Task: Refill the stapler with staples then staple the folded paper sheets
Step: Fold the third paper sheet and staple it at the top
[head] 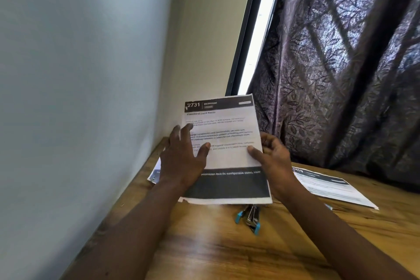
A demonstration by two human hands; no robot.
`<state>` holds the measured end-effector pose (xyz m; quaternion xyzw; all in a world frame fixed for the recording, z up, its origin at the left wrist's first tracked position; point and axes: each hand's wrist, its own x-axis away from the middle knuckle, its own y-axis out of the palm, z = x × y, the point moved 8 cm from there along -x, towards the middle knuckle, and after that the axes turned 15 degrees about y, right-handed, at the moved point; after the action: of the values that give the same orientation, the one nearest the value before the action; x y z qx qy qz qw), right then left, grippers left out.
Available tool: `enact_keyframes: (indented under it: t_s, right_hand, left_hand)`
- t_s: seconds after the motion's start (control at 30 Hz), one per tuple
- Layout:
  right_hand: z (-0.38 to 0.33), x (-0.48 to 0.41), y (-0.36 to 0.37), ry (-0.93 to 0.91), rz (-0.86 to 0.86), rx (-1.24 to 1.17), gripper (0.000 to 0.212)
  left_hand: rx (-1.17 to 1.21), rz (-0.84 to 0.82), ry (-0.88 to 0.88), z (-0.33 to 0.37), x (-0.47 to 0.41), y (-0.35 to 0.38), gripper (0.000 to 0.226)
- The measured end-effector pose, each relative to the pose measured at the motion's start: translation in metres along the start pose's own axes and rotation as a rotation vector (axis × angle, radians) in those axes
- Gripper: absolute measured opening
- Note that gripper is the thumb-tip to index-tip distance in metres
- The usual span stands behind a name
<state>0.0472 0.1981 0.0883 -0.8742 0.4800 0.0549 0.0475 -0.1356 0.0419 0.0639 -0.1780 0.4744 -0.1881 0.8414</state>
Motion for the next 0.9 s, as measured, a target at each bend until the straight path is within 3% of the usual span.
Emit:
enact_keyframes:
  t_s: [0.13,0.27,0.57,0.9]
  right_hand:
    - [-0.012,0.034,-0.031,-0.234,-0.030,0.177,0.065]
    - [0.002,0.039,-0.058,-0.283,-0.004,0.143,0.062]
    - [0.025,0.012,-0.085,-0.139,-0.042,-0.050,0.038]
    - [0.030,0.005,-0.092,-0.090,-0.005,-0.148,0.035]
  left_hand:
    - [0.497,0.087,-0.223,-0.001,0.001,0.007,0.048]
    - [0.800,0.020,-0.282,0.011,0.003,0.024,0.042]
    - [0.899,-0.086,-0.242,0.026,0.011,0.035,0.046]
    - [0.903,-0.055,-0.193,0.035,0.015,0.028,0.038]
